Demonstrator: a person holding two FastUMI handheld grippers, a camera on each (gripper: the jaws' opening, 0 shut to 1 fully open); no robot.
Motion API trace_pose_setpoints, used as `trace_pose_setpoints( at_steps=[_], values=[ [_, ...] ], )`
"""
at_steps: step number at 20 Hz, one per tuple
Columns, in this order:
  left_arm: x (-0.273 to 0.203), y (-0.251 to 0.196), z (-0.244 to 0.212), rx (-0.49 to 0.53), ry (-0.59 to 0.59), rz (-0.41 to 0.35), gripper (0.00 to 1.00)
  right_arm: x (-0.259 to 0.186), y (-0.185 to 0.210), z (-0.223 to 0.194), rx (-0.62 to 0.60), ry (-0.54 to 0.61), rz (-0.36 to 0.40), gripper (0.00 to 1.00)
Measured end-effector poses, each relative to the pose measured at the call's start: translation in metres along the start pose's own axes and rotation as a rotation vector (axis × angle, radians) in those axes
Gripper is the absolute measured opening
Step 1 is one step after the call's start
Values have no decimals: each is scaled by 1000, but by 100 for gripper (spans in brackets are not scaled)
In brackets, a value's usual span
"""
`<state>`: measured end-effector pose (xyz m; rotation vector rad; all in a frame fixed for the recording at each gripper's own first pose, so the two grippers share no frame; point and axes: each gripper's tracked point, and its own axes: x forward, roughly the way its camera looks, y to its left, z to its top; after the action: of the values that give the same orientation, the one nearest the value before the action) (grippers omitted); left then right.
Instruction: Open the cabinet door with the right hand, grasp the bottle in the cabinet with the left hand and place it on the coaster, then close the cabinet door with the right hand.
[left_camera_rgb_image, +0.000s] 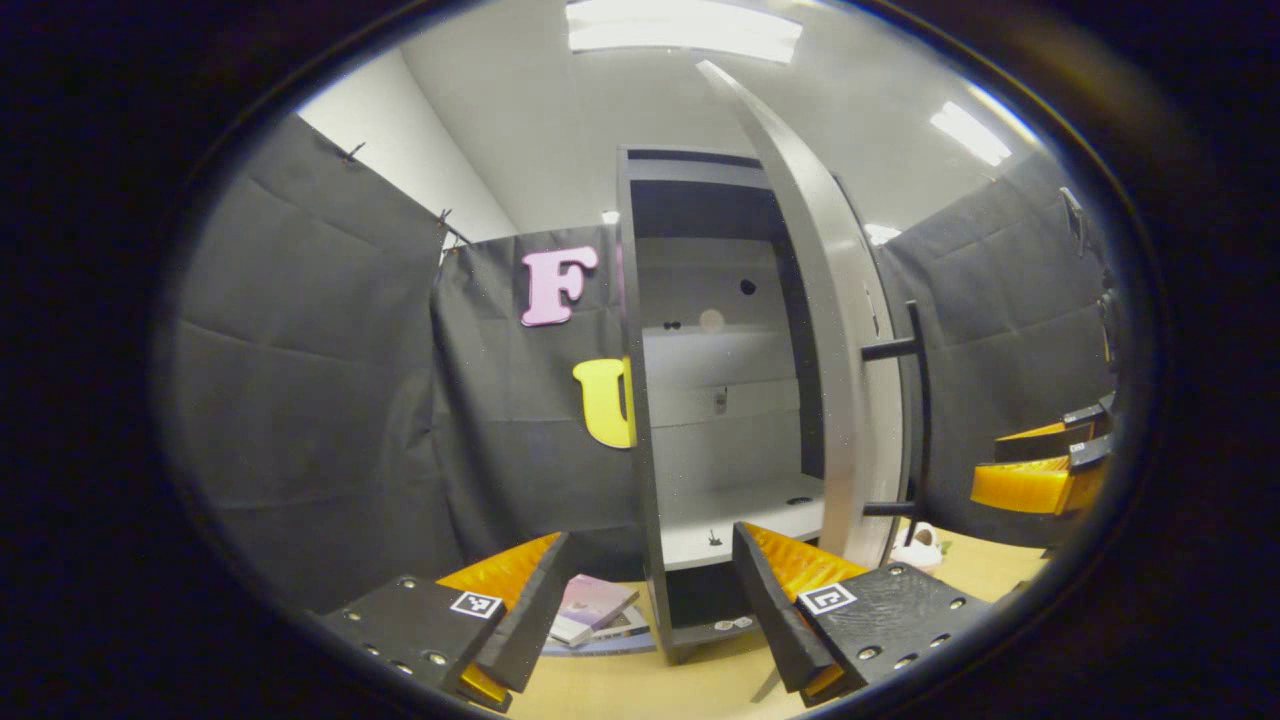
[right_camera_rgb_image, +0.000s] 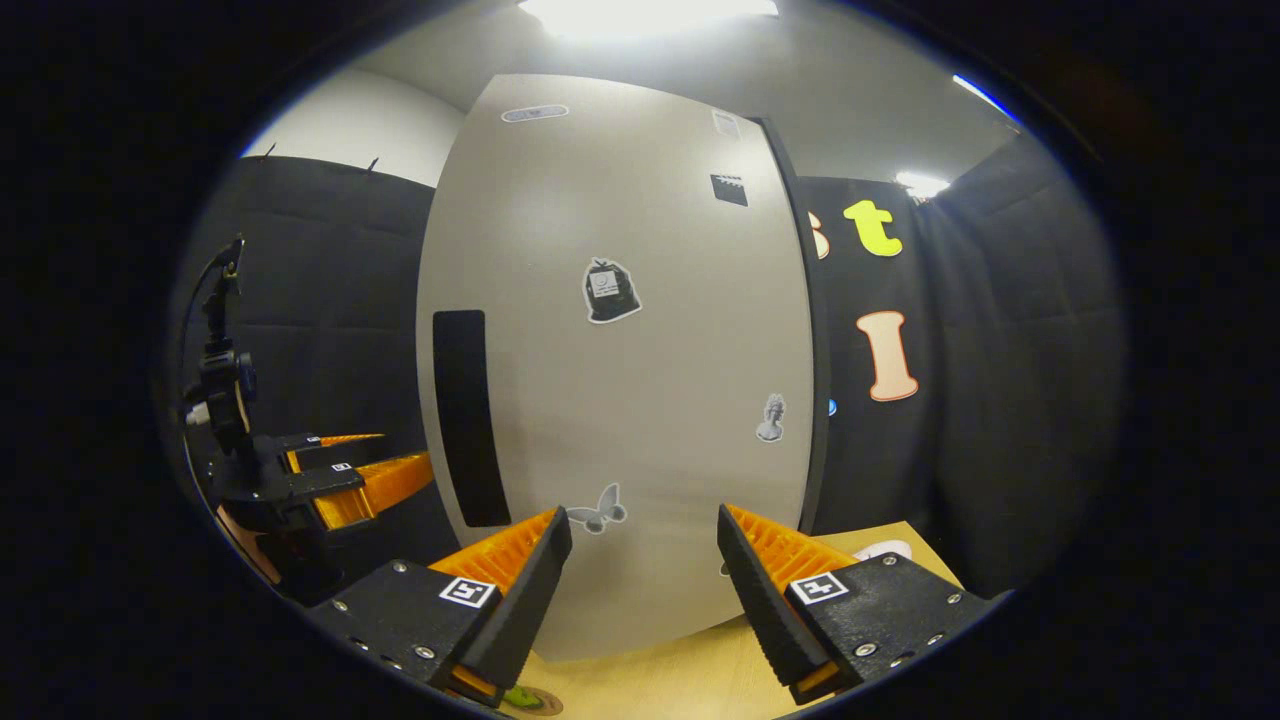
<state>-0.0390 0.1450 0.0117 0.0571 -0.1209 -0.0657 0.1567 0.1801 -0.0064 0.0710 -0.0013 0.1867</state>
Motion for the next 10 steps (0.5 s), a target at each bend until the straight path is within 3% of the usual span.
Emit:
trace_pose_setpoints(
  at_steps=[7,10],
  values=[
    [11,-18,17,-36,8,36,91,23,-45,11,-31,-13,-128,93],
    [15,-24,23,-48,15,56,91,28,-76,3,-34,31,-253,92]
  ],
)
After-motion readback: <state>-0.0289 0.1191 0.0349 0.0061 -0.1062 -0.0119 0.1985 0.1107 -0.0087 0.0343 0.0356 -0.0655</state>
